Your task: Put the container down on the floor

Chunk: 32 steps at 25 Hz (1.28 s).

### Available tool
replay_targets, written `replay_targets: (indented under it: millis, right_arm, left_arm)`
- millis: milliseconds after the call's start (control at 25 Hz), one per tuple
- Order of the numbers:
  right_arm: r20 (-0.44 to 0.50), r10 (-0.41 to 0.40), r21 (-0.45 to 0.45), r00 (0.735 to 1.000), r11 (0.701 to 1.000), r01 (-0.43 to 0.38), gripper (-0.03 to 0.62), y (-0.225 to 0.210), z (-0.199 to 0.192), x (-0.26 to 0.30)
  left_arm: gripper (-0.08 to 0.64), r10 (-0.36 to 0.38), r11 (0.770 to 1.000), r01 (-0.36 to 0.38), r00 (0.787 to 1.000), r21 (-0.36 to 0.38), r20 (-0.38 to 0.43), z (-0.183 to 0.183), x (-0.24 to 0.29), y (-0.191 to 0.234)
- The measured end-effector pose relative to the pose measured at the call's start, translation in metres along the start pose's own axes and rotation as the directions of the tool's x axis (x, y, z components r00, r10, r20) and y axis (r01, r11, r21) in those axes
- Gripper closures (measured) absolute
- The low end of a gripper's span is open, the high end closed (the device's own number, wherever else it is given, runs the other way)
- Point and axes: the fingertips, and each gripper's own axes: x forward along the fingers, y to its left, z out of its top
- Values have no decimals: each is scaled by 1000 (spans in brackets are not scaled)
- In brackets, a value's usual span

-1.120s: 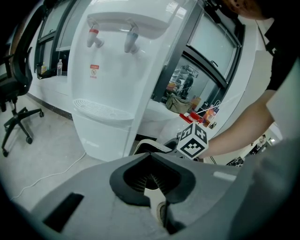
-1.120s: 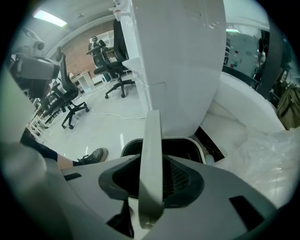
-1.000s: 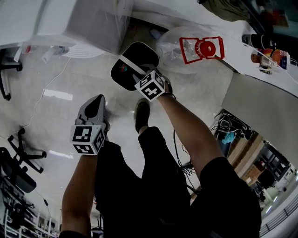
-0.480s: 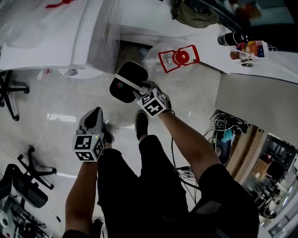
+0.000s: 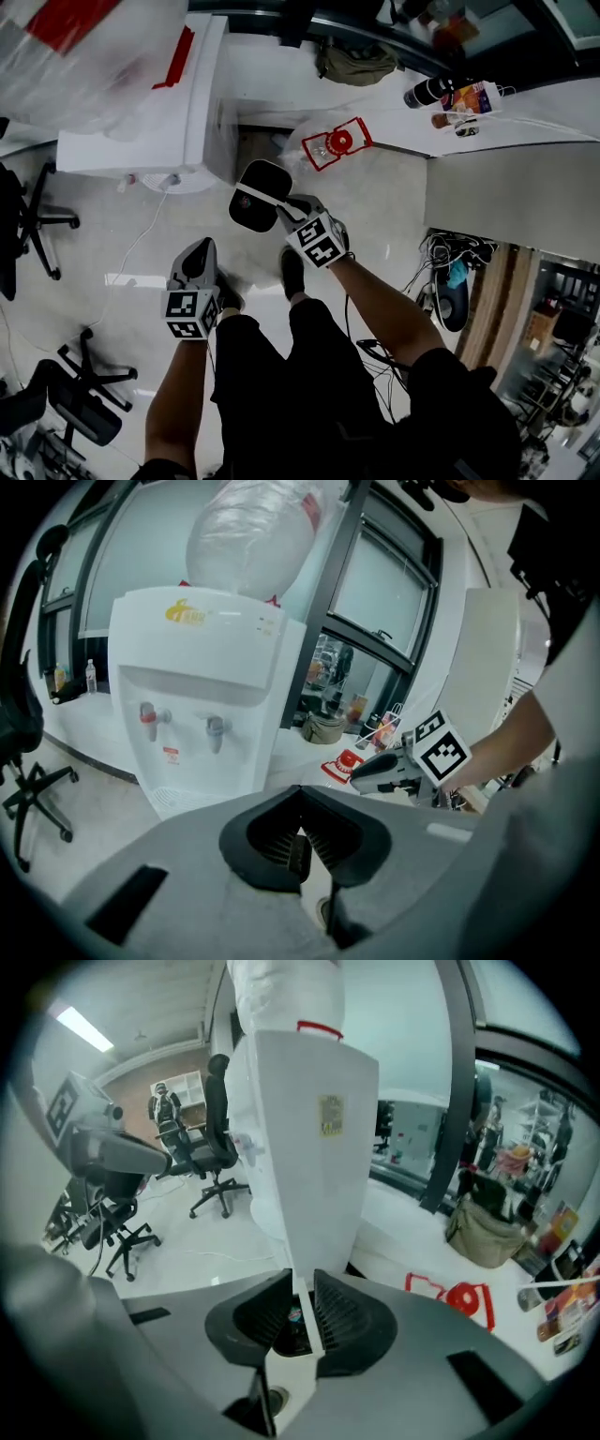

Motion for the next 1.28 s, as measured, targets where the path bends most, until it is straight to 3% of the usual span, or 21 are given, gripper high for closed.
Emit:
replay_targets:
  millis: [120, 400, 640, 880, 1120, 1280]
  right_arm:
    - [71, -59, -19, 996, 998, 61, 535, -3, 32, -37]
    - [174, -30, 24, 984, 999, 26, 558, 23, 91, -106]
    - [245, -69, 75, 967, 996, 52, 572, 20, 132, -158]
    - [368, -57, 70, 928, 997, 34, 583, 34, 177, -211]
    - [399, -47, 77, 916, 997, 18, 583, 63, 195, -253]
    - [438, -33, 77, 898, 997, -1, 583, 74, 208, -271]
  left_arm:
    - [554, -9, 999, 9, 1000, 33, 17, 20, -18, -8]
    - [554, -9, 999, 5, 996, 43, 89, 71, -63, -23]
    - [554, -33, 997, 20, 983, 71, 178, 123, -103, -42]
    - [554, -40, 998, 25, 961, 59, 275, 160, -135, -50]
    - [554, -91, 992, 58, 947, 114, 307, 180, -178, -73]
    - [554, -68, 994, 35, 935, 100, 349, 192, -201, -74]
